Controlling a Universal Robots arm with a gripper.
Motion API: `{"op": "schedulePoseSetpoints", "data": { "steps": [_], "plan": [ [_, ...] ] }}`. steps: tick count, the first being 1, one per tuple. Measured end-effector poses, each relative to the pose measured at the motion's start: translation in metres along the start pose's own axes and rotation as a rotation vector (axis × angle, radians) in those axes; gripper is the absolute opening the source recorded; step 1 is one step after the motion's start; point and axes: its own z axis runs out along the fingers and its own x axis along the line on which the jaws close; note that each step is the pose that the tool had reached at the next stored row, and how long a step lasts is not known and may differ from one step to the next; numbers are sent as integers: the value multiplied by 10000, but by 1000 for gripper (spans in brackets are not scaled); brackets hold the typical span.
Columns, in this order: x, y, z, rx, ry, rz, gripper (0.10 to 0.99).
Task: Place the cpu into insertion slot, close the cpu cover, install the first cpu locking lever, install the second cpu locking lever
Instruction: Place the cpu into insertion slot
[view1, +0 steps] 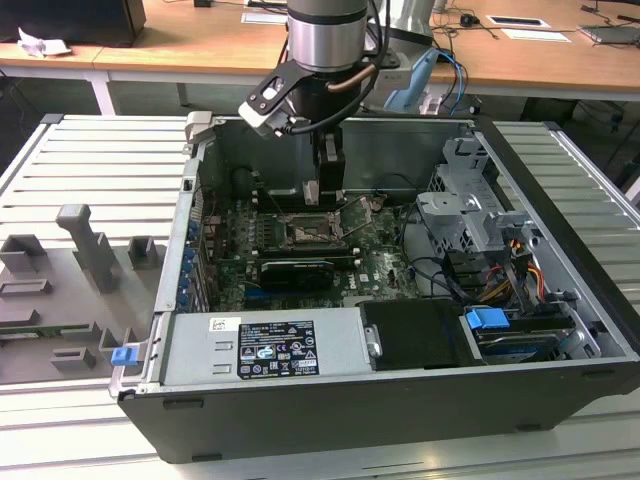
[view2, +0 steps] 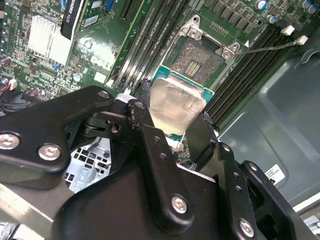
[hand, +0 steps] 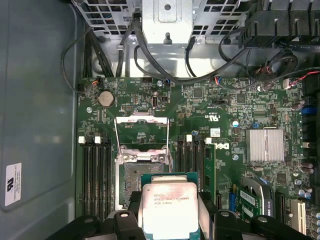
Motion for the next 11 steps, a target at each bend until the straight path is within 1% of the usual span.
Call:
{"op": "schedulePoseSetpoints", "data": {
  "steps": [11],
  "plan": [
    [0,-2,33,0,0,0,529]
  ]
}}
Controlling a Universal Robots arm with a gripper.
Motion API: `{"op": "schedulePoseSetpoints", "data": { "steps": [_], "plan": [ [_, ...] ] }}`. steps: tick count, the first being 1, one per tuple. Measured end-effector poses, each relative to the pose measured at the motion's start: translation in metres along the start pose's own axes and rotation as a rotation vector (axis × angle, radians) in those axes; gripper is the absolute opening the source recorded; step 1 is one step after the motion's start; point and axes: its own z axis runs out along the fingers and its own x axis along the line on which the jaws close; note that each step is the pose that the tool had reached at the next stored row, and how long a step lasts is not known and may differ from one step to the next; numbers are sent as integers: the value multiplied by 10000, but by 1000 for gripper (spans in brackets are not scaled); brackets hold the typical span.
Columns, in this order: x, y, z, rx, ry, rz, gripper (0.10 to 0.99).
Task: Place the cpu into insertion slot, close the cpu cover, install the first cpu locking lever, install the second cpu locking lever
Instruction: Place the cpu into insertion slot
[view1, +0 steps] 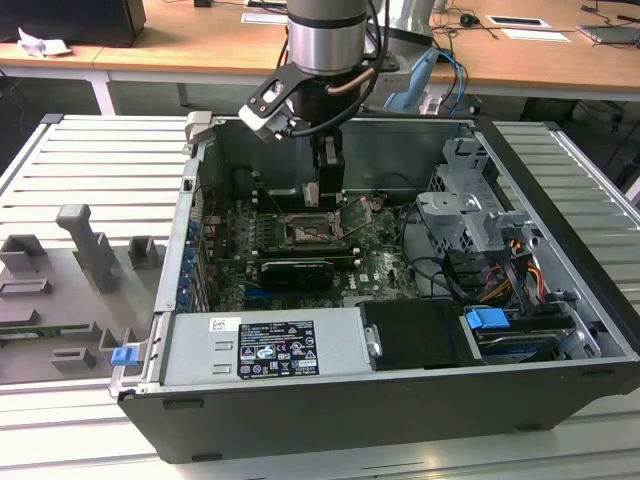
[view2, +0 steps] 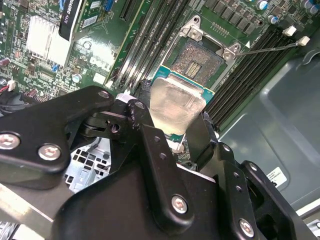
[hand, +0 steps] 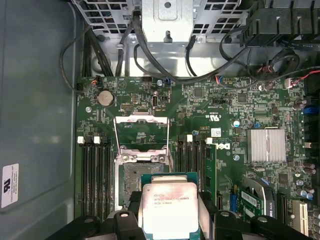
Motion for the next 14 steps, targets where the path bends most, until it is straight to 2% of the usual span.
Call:
{"op": "schedulePoseSetpoints", "data": {
  "steps": [14],
  "plan": [
    [0,-5,69,0,-2,20,529]
  ]
}}
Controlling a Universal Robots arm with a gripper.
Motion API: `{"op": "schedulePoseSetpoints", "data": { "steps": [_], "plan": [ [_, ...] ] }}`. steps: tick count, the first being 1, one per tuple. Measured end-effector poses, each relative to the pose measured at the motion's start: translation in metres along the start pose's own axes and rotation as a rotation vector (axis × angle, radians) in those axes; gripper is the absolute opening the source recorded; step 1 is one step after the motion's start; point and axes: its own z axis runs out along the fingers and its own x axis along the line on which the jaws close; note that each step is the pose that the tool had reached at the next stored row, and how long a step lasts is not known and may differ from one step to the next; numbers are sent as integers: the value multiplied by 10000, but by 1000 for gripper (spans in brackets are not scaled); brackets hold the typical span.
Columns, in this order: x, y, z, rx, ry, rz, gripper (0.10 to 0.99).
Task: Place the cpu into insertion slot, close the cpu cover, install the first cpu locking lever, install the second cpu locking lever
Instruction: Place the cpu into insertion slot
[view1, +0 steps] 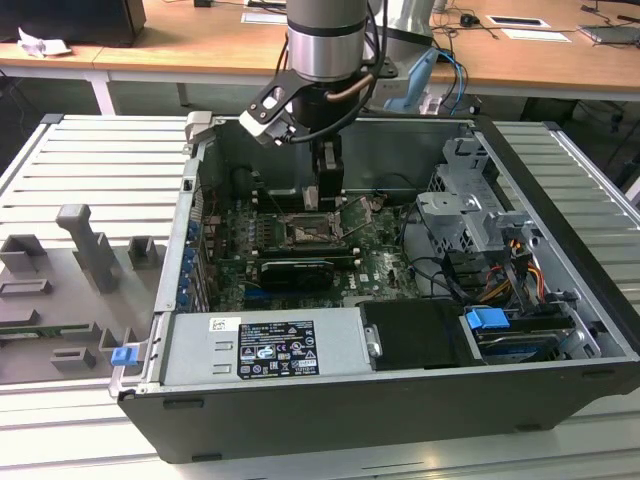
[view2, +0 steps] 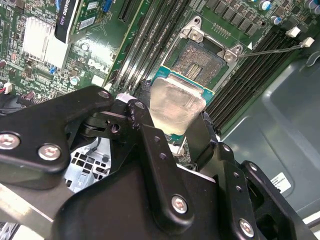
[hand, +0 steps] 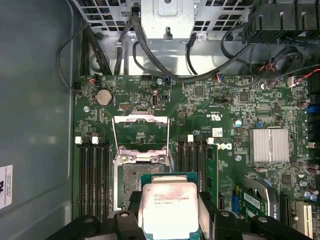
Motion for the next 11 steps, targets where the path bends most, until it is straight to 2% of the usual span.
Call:
{"op": "schedulePoseSetpoints", "data": {
  "steps": [11],
  "plan": [
    [0,-4,55,0,1,0,529]
  ]
}}
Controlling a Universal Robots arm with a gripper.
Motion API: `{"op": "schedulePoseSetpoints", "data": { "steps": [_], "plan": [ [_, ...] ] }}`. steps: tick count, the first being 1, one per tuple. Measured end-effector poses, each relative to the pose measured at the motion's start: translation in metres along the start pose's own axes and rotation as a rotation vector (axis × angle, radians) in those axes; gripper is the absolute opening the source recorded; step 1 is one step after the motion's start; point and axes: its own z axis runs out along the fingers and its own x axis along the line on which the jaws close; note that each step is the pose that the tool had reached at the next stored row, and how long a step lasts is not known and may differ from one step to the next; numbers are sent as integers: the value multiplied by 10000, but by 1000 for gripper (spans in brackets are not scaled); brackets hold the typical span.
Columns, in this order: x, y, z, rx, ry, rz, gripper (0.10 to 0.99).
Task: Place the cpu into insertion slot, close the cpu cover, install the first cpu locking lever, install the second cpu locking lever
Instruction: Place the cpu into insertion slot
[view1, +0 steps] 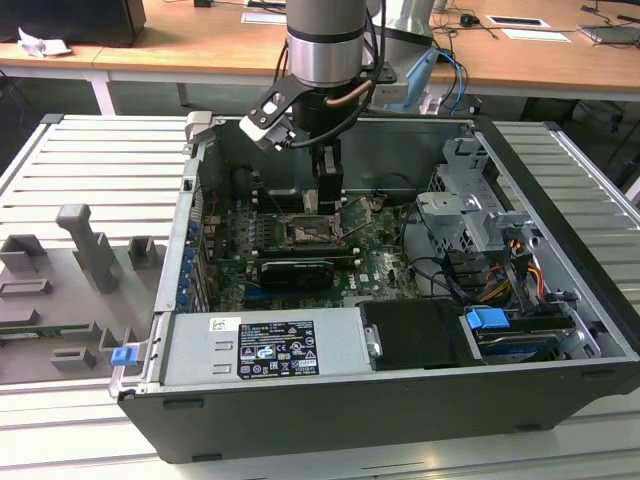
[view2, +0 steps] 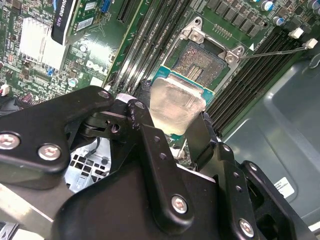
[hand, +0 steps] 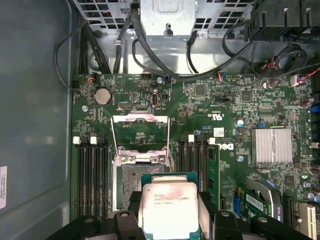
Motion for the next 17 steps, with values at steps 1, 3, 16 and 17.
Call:
{"op": "schedulePoseSetpoints", "data": {
  "steps": [1,3,16,17],
  "plan": [
    [0,0,3,0,0,0,529],
    [0,-1,7,0,0,0,529],
    [0,-3,47,0,0,1,529],
    [0,-3,48,0,0,1,529]
  ]
}}
